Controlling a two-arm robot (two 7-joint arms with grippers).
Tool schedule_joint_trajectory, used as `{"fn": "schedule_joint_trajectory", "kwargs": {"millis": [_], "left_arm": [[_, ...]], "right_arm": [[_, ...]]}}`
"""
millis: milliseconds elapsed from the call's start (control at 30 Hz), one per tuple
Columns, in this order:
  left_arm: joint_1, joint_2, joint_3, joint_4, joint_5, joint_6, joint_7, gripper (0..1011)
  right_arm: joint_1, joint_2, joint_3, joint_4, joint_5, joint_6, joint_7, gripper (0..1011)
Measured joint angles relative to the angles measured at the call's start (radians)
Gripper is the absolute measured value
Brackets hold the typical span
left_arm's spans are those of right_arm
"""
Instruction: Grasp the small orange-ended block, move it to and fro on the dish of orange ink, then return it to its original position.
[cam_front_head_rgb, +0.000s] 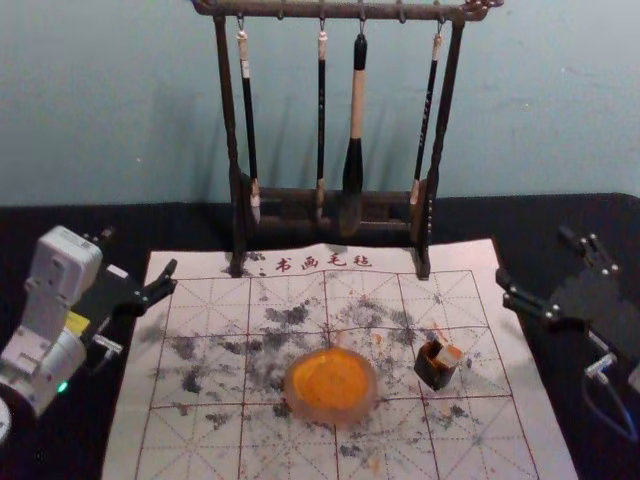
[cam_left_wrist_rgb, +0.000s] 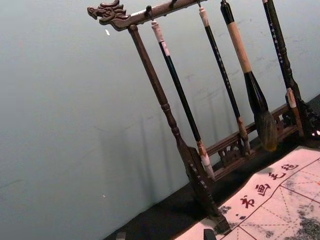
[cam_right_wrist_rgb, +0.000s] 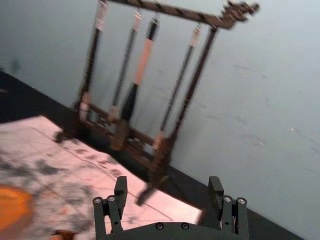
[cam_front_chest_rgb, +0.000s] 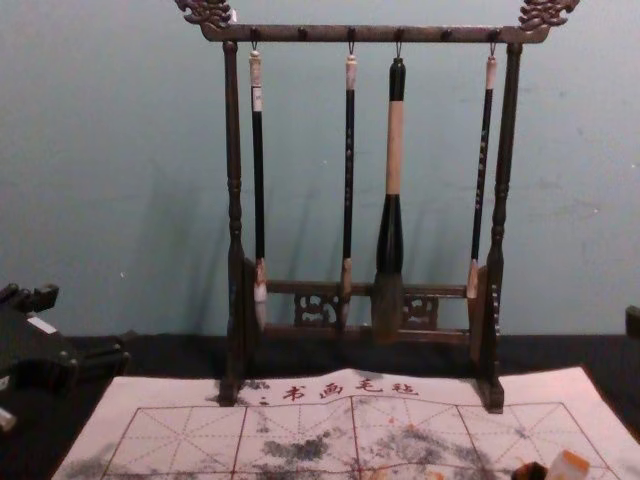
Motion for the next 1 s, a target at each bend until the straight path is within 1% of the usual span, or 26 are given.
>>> {"fn": "schedule_joint_trajectory", "kwargs": {"millis": [100,133,233,300,367,433,533,567,700,833,1000], "left_arm": [[0.000,0.000,0.000,0.000,0.000,0.000,0.000,1001],[0.000,0.000,0.000,0.000,0.000,0.000,0.000,1001],[0.000,0.000,0.000,0.000,0.000,0.000,0.000,1002],[0.000,0.000,0.000,0.000,0.000,0.000,0.000,1001],[0.000,0.000,0.000,0.000,0.000,0.000,0.000,1001],[0.000,0.000,0.000,0.000,0.000,0.000,0.000,1001],[0.000,0.000,0.000,0.000,0.000,0.000,0.000,1001],[0.000,0.000,0.000,0.000,0.000,0.000,0.000,1001],[0.000,0.000,0.000,0.000,0.000,0.000,0.000,1001],[0.000,0.000,0.000,0.000,0.000,0.000,0.000,1002],[0.000,0.000,0.000,0.000,0.000,0.000,0.000,1001]], "right_arm": [[-0.027,0.016,0.008,-0.024,0.023,-0.012,0.034,1002],[-0.044,0.028,0.010,-0.039,0.032,-0.017,0.056,1002],[-0.071,0.045,0.012,-0.061,0.047,-0.021,0.098,1002],[-0.082,0.052,0.011,-0.069,0.058,-0.020,0.126,1003],[-0.084,0.052,0.011,-0.070,0.060,-0.018,0.133,1002],[-0.089,0.053,0.007,-0.072,0.067,-0.008,0.154,1002],[-0.087,0.052,-0.005,-0.068,0.075,0.024,0.192,1002],[-0.087,0.052,-0.005,-0.068,0.075,0.024,0.192,1002],[-0.072,0.045,-0.021,-0.054,0.079,0.072,0.231,1002],[-0.053,0.038,-0.035,-0.035,0.070,0.108,0.262,1002],[-0.035,0.026,-0.042,-0.015,0.056,0.136,0.283,1002]]}}
